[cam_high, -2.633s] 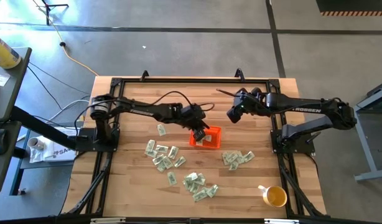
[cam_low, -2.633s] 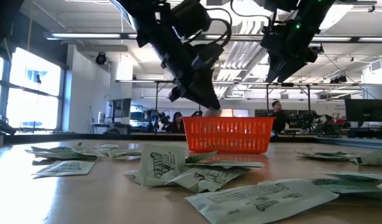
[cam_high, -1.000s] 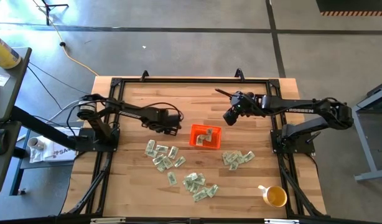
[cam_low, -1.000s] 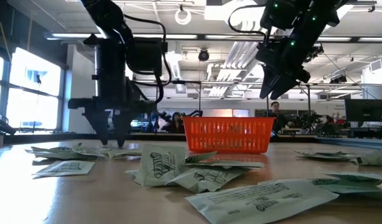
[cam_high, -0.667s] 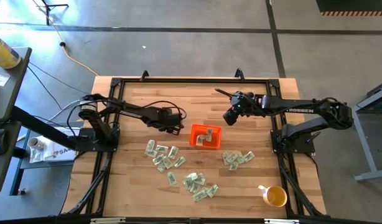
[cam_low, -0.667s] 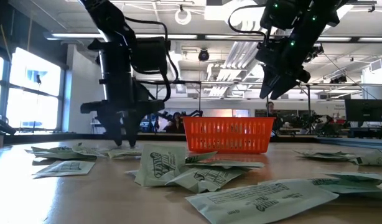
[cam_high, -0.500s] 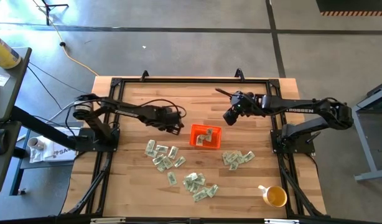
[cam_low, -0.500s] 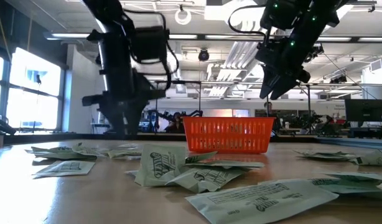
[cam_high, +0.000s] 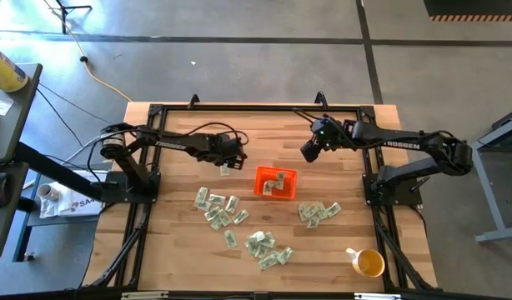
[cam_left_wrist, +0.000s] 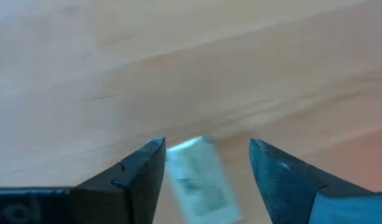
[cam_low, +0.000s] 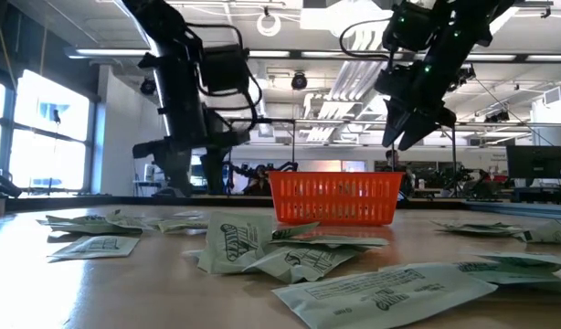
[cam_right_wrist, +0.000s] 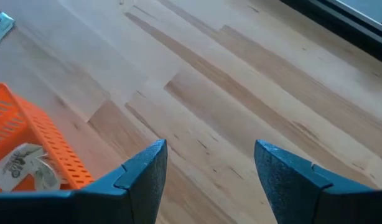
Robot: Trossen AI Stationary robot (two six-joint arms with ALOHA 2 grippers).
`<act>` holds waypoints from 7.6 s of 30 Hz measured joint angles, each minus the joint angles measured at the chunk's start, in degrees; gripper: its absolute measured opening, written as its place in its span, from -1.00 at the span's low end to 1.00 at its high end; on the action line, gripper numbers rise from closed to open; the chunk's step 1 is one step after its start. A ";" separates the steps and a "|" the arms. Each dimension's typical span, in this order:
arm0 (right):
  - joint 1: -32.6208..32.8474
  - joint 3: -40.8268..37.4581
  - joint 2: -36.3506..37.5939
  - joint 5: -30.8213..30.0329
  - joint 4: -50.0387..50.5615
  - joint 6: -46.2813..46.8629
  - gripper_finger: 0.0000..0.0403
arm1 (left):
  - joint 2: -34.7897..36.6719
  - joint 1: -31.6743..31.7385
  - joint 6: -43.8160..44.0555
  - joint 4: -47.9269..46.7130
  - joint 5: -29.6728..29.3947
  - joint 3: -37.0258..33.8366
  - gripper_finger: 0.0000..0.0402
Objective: Pick and place Stevia / Truvia into bins
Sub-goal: Put the white stevia packet into the orange bin
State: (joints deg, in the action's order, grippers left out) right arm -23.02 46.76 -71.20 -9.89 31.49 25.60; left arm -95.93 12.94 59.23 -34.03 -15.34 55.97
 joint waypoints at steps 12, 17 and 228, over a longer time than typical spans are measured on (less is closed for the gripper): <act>-1.01 0.00 0.00 0.69 0.39 -1.30 0.15 | -3.31 1.30 -3.52 0.28 3.95 -1.59 0.25; -1.01 0.00 0.00 0.68 0.65 -1.66 0.15 | -4.14 1.30 -4.35 0.00 3.72 -1.48 0.17; 25.22 3.07 -8.23 -3.79 0.63 26.05 -0.99 | 55.97 9.57 -31.43 -1.73 19.05 -17.89 -0.02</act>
State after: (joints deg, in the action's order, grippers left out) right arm 2.20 49.84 -79.43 -13.67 32.12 51.65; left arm -39.96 22.50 27.81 -35.75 3.72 38.09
